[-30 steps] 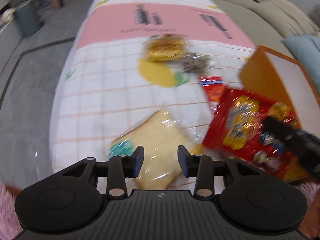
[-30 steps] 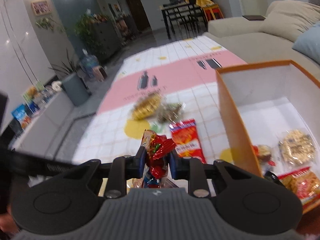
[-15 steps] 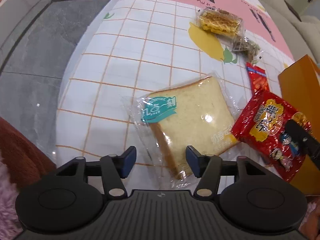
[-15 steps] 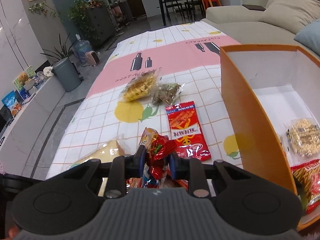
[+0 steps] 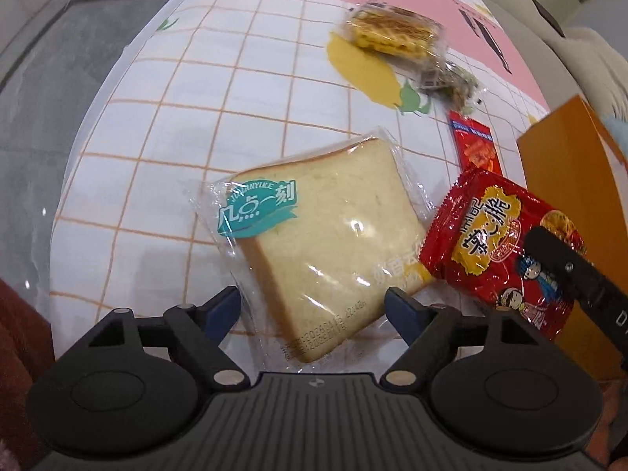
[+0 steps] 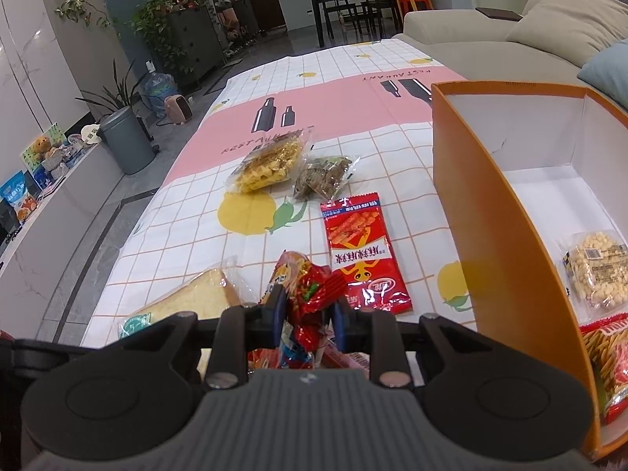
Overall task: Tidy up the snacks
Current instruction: 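Grasp the bagged bread slice with the left tool while the right tool holds the chip bag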
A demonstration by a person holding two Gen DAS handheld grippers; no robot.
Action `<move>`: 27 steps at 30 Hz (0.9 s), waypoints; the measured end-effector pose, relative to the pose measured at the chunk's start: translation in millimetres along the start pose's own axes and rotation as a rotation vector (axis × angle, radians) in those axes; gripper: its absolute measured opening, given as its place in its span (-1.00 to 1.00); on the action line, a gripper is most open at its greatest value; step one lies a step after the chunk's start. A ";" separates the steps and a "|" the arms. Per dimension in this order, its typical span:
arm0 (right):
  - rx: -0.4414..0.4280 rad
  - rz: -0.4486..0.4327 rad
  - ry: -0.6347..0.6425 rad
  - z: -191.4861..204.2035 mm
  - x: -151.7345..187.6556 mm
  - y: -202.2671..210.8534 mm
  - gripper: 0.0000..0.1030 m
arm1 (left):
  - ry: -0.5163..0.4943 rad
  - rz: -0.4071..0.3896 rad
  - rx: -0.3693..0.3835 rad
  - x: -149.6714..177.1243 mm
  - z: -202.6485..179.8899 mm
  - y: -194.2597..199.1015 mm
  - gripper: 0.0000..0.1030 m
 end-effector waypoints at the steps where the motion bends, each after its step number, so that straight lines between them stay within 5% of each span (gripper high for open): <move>1: 0.003 0.001 0.002 -0.1 0.4 -0.5 -0.56 | -0.008 -0.002 -0.003 0.1 -0.6 -0.3 0.81; 8: 0.003 0.010 -0.008 -2.9 2.8 -1.3 -0.56 | -0.091 -0.055 -0.029 -0.3 -11.3 8.3 0.29; 12: 0.010 0.009 0.008 -1.0 4.4 2.2 -0.56 | -0.081 -0.103 -0.037 -4.8 -7.2 21.1 -0.43; 20: -0.001 0.024 -0.008 -0.4 7.7 13.2 -0.56 | -0.118 -0.179 0.004 -7.5 -22.9 54.5 -0.71; 27: 0.004 0.031 -0.016 -0.3 6.2 30.7 -0.57 | -0.262 -0.214 0.028 -19.2 -67.8 80.3 -0.87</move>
Point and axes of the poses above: each gripper's, at about its wrist camera, not at the fingertips, and y roughly against the way its jaws point, z to its left, x to its underside, the point moved 5 cm from there along -y, roughly the way its jaws point, and after that the axes turned 5 degrees about -x, right-handed, at the moved point
